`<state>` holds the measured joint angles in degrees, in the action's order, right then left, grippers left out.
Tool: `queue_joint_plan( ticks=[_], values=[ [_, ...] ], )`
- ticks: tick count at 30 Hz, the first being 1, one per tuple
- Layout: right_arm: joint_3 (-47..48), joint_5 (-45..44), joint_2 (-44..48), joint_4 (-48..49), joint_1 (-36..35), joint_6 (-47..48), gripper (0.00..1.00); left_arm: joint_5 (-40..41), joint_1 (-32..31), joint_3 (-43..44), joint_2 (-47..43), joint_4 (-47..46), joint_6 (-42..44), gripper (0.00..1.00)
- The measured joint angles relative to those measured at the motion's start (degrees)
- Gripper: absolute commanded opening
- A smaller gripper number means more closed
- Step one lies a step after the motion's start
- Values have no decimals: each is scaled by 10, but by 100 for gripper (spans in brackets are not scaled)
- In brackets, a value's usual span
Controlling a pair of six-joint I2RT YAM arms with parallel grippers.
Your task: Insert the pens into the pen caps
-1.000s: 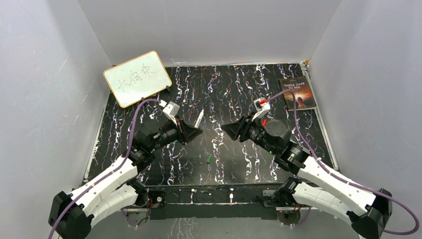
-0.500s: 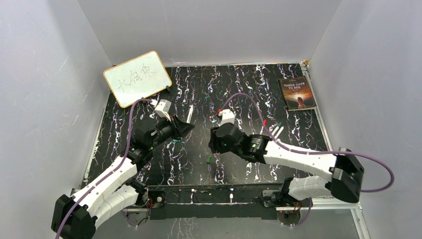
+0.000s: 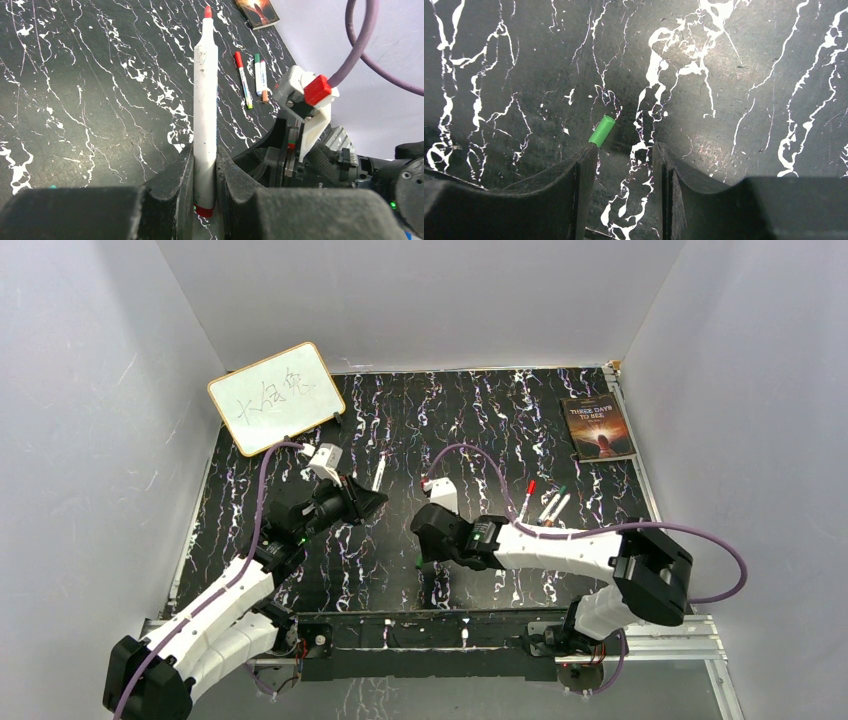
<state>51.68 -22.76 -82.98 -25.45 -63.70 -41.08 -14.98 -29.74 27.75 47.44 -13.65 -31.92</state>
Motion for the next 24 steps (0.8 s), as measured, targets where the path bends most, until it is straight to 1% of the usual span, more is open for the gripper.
queue_joint_plan(
  ticks=[13, 24],
  values=[
    [45, 19, -69, 2, 0, 7, 41, 0, 0, 0, -17, 20, 11, 0],
    [43, 44, -92, 17, 0, 5, 41, 7, 1, -3, -20, 22, 12, 0]
  ],
)
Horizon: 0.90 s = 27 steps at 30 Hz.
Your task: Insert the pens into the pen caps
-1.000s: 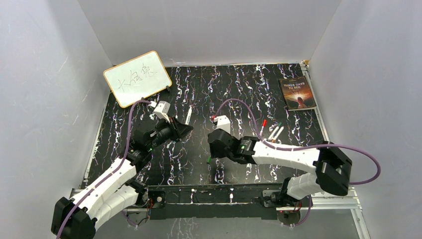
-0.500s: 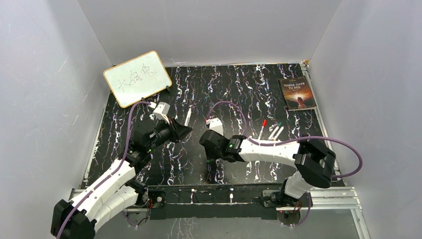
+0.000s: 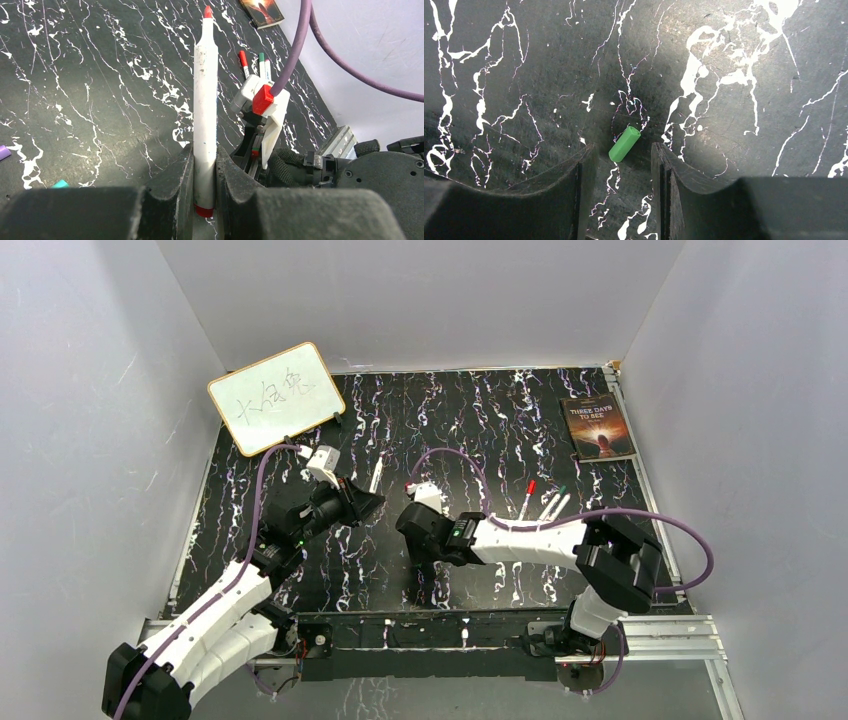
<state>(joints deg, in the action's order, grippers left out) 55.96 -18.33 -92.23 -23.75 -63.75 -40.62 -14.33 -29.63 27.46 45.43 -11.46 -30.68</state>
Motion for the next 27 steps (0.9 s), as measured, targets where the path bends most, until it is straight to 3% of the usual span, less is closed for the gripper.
queue_joint_plan(
  ticks=[27],
  values=[
    [-11, 15, -44, 26, -4, -15, 36, 0, 2, -1, -1, 4, 1, 0]
  ],
)
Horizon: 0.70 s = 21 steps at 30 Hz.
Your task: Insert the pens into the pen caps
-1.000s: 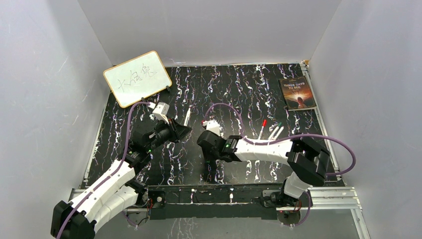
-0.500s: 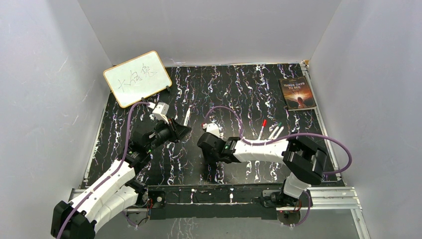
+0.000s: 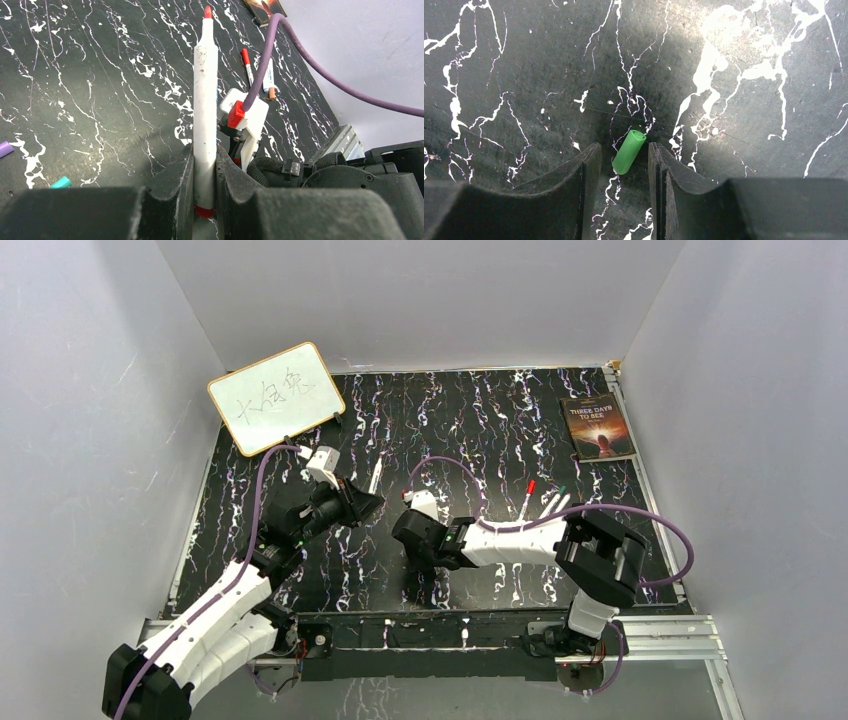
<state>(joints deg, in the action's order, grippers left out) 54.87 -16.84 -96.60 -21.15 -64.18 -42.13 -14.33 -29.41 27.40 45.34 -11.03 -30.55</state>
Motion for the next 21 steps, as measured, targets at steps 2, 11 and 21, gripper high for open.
queue_joint_plan(
  ticks=[2, 11, 21],
  values=[
    [2, -2, -2, 2, 0, 0, 33, 0, 0, 0, -2, 5, 1, 0],
    [3, -19, -4, -6, -5, 0, 15, 0, 0, 0, -5, 9, 1, 0],
    [14, -34, -12, -17, -14, 0, 0, 0, 0, 0, -6, 9, 1, 0]
  ],
)
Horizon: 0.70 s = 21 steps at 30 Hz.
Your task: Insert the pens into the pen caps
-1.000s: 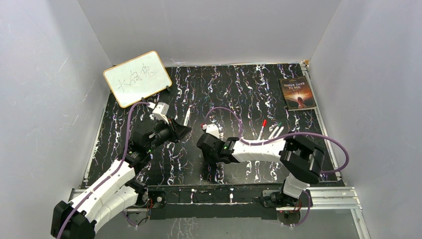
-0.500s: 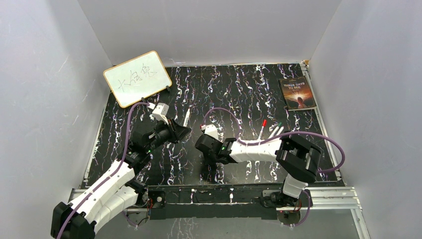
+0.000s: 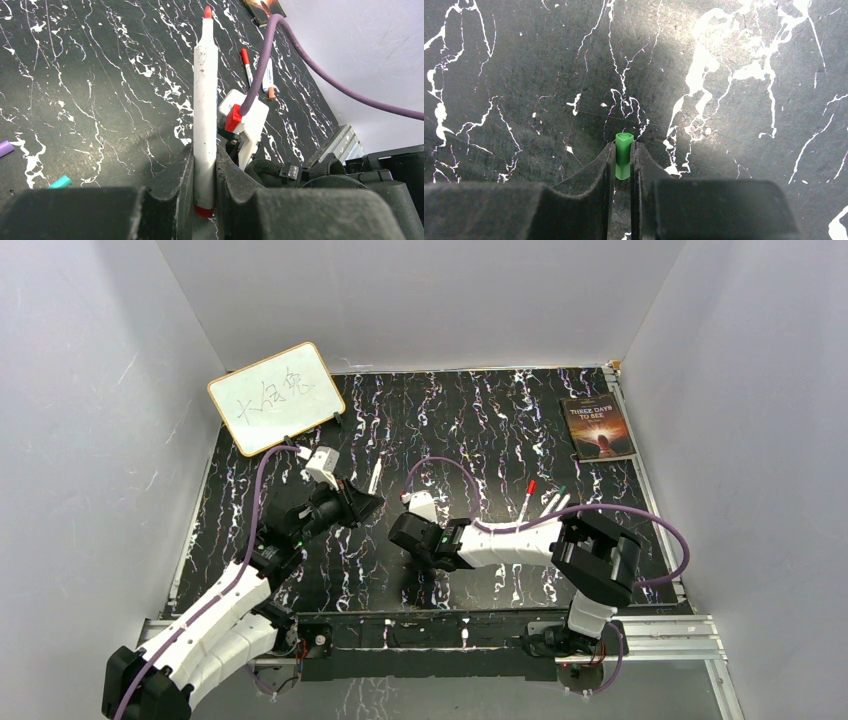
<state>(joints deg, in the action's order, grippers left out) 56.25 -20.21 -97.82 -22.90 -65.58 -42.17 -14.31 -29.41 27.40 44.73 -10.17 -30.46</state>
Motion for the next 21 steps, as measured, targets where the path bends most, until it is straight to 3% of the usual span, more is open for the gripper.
queue_joint_plan(
  ticks=[9, 15, 21],
  values=[
    [-12, 3, 32, 0, 3, -4, 0, 0, 0, 0, -10, 0, -3, 0],
    [-37, -2, 153, 18, 29, -13, 0, -16, 0, -5, -3, -28, -21, 0],
    [-91, 15, 290, 102, 104, -22, 0, -48, 0, -51, -8, -106, -64, 0]
  ],
)
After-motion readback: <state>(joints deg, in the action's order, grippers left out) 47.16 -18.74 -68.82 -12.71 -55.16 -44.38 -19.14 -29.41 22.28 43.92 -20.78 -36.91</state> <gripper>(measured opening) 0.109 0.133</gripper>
